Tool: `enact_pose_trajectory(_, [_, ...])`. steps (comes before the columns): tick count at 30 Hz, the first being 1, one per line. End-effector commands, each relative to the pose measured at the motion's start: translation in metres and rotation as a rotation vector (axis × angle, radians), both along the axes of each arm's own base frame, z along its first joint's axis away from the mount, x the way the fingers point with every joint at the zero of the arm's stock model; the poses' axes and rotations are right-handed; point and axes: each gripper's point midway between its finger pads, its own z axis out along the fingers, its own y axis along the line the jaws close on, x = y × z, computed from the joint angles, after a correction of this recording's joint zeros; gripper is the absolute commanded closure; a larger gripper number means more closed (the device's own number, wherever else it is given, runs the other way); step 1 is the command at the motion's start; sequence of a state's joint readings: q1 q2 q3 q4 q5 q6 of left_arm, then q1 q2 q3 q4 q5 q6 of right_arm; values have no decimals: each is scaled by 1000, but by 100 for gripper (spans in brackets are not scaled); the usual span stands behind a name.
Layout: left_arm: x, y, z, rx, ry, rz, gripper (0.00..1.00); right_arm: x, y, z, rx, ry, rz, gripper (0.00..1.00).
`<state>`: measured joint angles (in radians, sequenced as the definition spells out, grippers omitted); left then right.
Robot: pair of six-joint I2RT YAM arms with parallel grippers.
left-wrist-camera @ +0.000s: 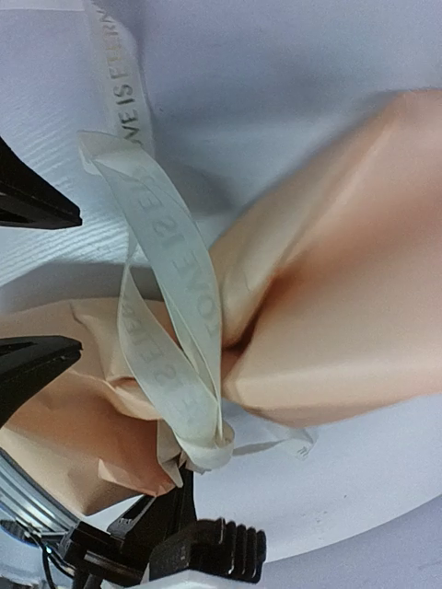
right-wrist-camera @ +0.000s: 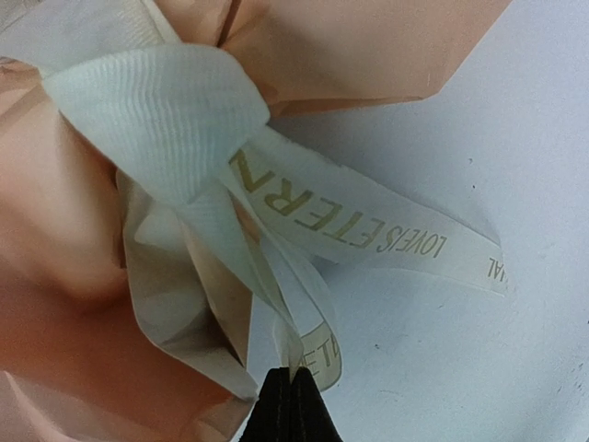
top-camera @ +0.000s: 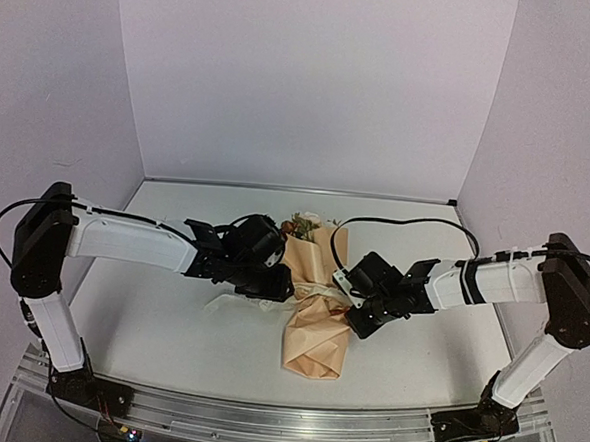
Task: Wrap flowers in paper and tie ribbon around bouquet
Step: Tie the half-tied ribbon around the folded bouquet.
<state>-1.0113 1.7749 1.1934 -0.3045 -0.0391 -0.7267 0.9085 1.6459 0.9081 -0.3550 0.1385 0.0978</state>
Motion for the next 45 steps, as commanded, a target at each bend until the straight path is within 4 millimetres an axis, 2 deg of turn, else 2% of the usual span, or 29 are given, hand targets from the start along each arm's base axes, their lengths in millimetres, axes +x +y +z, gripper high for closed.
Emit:
enact_pose_trajectory(1, [13, -17, 6, 57, -99, -98, 64, 3, 5, 11, 36, -26, -3, 100])
enact_pose_trajectory(7, [17, -26, -10, 98, -90, -132, 68, 4, 5, 13, 41, -32, -8, 100])
enact_pose_trajectory(11, [23, -25, -12, 117, -102, -116, 68, 5, 6, 15, 46, -35, -9, 100])
enact_pose_trajectory(18, [31, -23, -10, 131, -134, -119, 65, 6, 8, 17, 49, -38, -8, 100])
enact_pose_trajectory(33, [45, -29, -12, 140, -230, -180, 64, 8, 10, 20, 55, -45, -8, 100])
enact_pose_trajectory(38, [46, -33, -17, 132, -242, -202, 65, 9, 11, 22, 56, -51, -6, 100])
enact_pose_trajectory(45, [58, -26, -19, 146, -282, -170, 72, 11, 12, 24, 58, -55, -4, 100])
